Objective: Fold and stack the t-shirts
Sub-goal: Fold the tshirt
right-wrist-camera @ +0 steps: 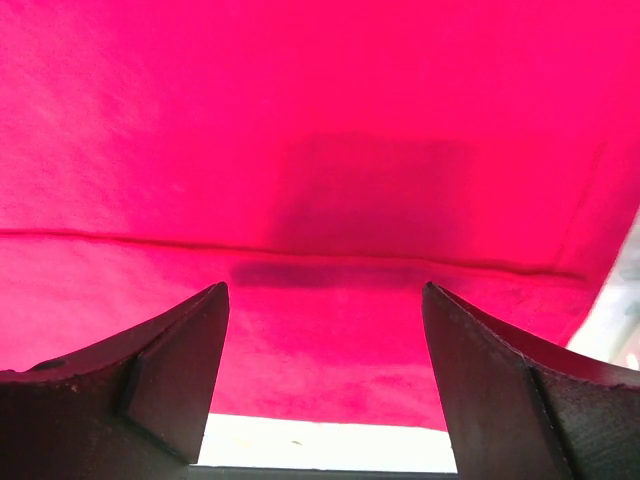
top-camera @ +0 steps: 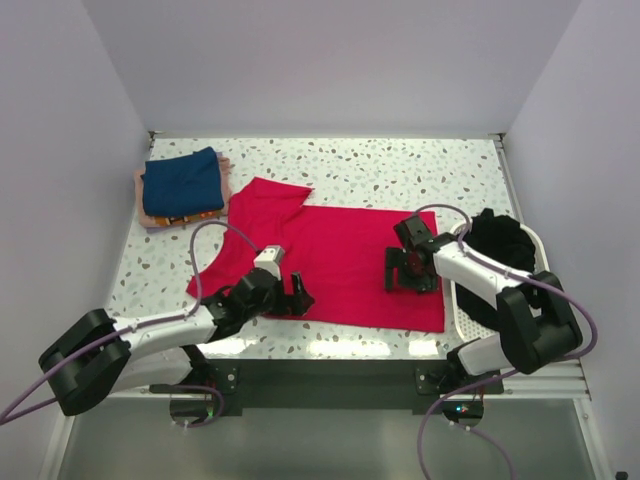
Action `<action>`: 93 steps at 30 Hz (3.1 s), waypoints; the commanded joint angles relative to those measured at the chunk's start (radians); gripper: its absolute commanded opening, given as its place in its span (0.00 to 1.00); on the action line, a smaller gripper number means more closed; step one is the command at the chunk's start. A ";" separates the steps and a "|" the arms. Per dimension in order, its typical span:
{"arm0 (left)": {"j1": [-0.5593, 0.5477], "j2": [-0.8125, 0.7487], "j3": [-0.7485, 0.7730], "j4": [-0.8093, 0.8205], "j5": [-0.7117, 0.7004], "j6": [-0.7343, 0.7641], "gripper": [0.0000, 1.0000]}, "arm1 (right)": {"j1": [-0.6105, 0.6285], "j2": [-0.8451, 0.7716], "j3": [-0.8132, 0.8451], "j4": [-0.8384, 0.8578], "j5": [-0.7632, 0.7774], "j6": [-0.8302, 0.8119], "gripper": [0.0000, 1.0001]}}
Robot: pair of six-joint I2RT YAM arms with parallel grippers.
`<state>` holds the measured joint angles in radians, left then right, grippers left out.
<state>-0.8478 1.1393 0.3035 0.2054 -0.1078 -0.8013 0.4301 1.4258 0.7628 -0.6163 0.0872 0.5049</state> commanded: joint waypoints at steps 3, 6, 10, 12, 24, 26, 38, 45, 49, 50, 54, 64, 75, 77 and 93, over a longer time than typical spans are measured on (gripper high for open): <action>-0.008 -0.085 0.152 -0.316 -0.101 0.043 1.00 | 0.001 -0.086 0.133 -0.052 -0.009 -0.045 0.81; 0.015 -0.079 0.265 -0.406 -0.194 0.127 1.00 | 0.016 -0.110 0.193 -0.057 -0.020 -0.066 0.82; 0.200 -0.015 0.307 -0.397 -0.166 0.218 1.00 | 0.035 -0.068 0.253 -0.042 -0.063 -0.080 0.83; 0.251 0.031 0.304 -0.374 -0.159 0.255 1.00 | 0.047 -0.042 0.259 -0.022 -0.076 -0.080 0.83; 0.388 0.181 0.211 -0.224 -0.112 0.263 1.00 | 0.098 0.102 0.214 0.089 -0.086 -0.059 0.83; 0.389 0.181 0.178 -0.221 -0.099 0.252 1.00 | 0.098 0.111 0.188 0.098 -0.086 -0.051 0.83; 0.389 0.117 0.083 -0.262 -0.046 0.172 1.00 | 0.116 0.075 0.029 0.105 -0.132 0.024 0.84; 0.386 0.014 0.072 -0.331 -0.007 0.155 1.00 | 0.130 -0.002 0.006 0.072 -0.144 0.040 0.84; 0.389 -0.039 0.248 -0.417 -0.038 0.197 1.00 | 0.130 -0.042 0.102 0.012 -0.121 0.003 0.84; 0.389 -0.035 0.290 -0.434 -0.055 0.223 1.00 | 0.130 -0.048 0.128 -0.015 -0.116 -0.002 0.85; 0.407 0.052 0.512 -0.471 -0.102 0.296 1.00 | 0.116 -0.053 0.298 -0.074 -0.024 -0.046 0.87; 0.564 0.567 1.031 -0.436 -0.032 0.409 0.93 | -0.045 0.131 0.578 -0.111 -0.023 -0.158 0.88; 0.633 0.875 1.231 -0.405 0.028 0.430 0.76 | -0.088 0.134 0.531 -0.086 -0.063 -0.167 0.88; 0.641 0.898 1.232 -0.406 0.033 0.430 0.75 | -0.093 0.128 0.511 -0.082 -0.064 -0.167 0.88; 0.645 0.973 1.209 -0.417 0.007 0.422 0.64 | -0.096 0.117 0.441 -0.074 -0.081 -0.160 0.88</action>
<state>-0.2050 2.0975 1.4960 -0.2325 -0.0826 -0.3988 0.3389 1.5826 1.2072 -0.6952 0.0303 0.3542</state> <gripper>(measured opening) 0.650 0.877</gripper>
